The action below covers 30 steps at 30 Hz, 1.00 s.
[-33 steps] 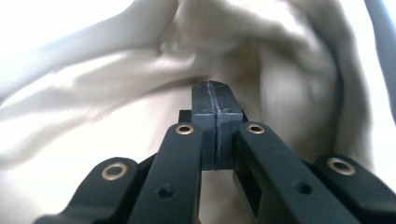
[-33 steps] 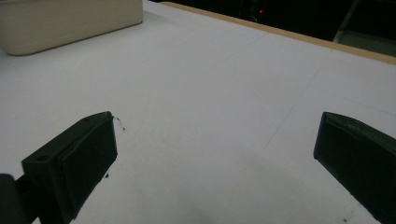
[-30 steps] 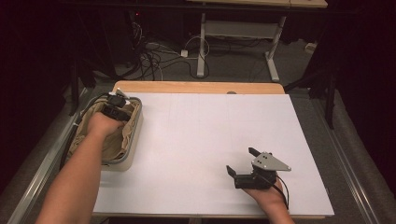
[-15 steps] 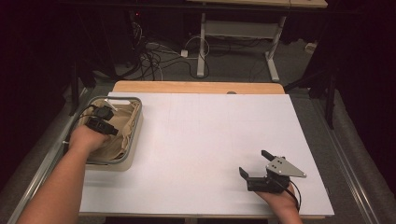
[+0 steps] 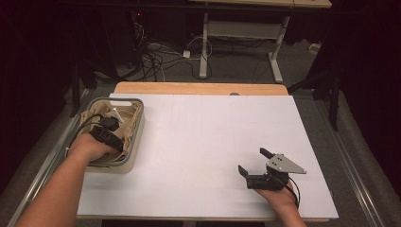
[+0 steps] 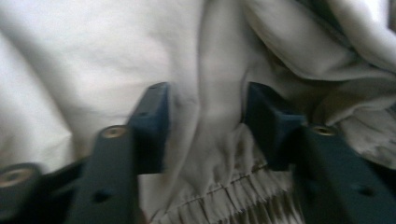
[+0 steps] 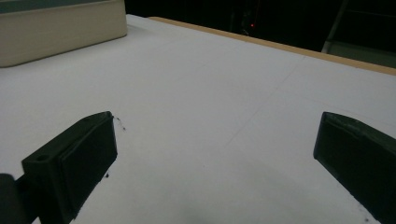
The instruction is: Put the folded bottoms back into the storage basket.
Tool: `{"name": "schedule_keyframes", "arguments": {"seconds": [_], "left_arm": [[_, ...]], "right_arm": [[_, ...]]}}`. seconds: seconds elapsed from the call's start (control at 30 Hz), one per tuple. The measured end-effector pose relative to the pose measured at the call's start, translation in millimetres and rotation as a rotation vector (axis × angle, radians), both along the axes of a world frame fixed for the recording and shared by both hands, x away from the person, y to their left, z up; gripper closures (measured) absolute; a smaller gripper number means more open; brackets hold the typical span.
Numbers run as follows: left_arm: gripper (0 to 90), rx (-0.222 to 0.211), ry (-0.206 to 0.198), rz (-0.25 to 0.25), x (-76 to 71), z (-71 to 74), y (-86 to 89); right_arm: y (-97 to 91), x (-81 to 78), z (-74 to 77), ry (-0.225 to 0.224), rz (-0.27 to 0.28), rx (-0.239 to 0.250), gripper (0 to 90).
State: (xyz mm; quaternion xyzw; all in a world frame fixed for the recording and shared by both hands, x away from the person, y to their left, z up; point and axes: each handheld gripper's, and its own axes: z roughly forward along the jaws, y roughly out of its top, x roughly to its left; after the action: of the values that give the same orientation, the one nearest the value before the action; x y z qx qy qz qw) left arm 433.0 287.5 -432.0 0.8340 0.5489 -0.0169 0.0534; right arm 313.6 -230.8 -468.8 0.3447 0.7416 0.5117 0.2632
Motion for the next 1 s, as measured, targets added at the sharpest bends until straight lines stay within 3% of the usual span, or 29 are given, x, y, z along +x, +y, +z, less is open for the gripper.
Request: {"name": "schedule_keyframes", "arguments": {"seconds": [0.13,0.33,0.63,0.8,1.0], "left_arm": [[33.0,0.003,0.02,-0.01,0.4,0.1,-1.0],[25.2,-0.005,0.034,-0.001,-0.7,4.8,3.4],[0.0,0.05,0.04,0.017,-6.2,15.1,6.9],[0.0,0.044,0.062,0.004,-8.6,26.2,6.5],[0.0,0.053,0.045,-0.008,-8.2,50.9,-2.6]], "right_arm": [[3.9,2.0,-0.4,0.002,0.001,-0.002,0.4],[8.1,2.9,-0.1,-0.002,0.002,-0.002,0.4],[6.7,-4.8,2.1,-0.011,-0.001,0.001,0.4],[4.5,-7.8,2.4,-0.015,-0.005,-0.004,0.4],[1.6,-9.5,2.6,-0.017,-0.017,-0.004,0.4]]}}
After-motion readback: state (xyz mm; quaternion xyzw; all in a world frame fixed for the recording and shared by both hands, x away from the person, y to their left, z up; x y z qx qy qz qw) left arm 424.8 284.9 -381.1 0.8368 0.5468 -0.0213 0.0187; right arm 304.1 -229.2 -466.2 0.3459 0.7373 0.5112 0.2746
